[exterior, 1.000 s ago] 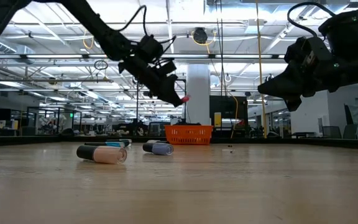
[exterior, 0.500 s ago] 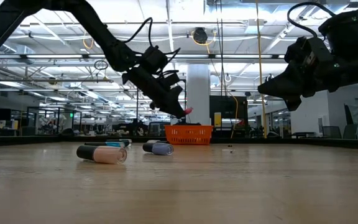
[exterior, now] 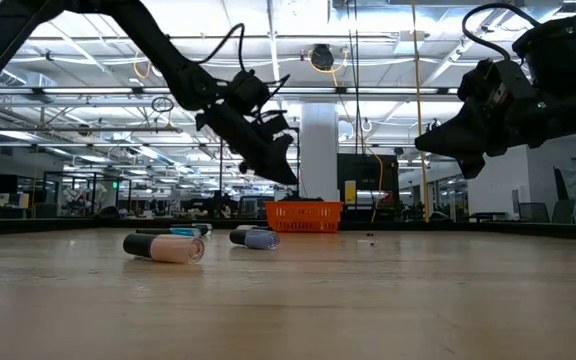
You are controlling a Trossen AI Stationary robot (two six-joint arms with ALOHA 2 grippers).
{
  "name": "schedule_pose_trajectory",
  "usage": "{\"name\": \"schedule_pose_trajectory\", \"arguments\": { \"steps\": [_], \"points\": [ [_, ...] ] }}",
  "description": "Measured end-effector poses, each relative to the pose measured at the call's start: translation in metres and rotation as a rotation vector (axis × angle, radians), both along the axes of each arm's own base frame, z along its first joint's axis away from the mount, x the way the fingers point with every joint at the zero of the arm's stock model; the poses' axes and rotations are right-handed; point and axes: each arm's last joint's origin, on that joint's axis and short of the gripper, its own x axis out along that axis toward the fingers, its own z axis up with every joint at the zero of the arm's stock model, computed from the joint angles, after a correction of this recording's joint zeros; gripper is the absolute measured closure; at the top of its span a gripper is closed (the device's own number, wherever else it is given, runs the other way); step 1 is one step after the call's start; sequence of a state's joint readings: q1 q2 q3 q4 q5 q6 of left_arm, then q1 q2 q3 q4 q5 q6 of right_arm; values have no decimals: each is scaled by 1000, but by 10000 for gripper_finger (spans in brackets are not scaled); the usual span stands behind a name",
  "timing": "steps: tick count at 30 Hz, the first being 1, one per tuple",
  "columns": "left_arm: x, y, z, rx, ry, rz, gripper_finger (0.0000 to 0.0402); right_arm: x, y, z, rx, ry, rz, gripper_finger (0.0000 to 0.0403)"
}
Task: Pick & Place Nail Polish
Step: Put the dark green nail polish bottle into the basket
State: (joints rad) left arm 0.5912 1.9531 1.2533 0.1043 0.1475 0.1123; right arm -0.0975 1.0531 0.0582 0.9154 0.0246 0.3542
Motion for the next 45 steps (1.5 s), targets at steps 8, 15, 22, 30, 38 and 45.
{"name": "schedule_pose_trajectory", "arguments": {
  "steps": [8, 15, 22, 30, 38, 45],
  "points": [
    [-28, -30, 67, -29, 21, -14, 305, 0, 0, -1, 2, 10, 2, 403],
    [-71, -76, 98, -192, 238, -36, 305, 0, 0, -1, 26, 7, 3, 403],
    [-81, -110, 60, -353, 496, 89, 267, 0, 1, -1, 29, 5, 28, 403],
    [-96, -129, -3, -294, 574, 145, 145, 0, 1, -1, 24, 7, 28, 403],
    [-104, -129, -28, -261, 522, 131, 102, 0, 1, -1, 24, 5, 28, 403],
    [-106, -124, -32, -245, 501, 133, 101, 0, 1, -1, 24, 5, 28, 403]
  ]
}}
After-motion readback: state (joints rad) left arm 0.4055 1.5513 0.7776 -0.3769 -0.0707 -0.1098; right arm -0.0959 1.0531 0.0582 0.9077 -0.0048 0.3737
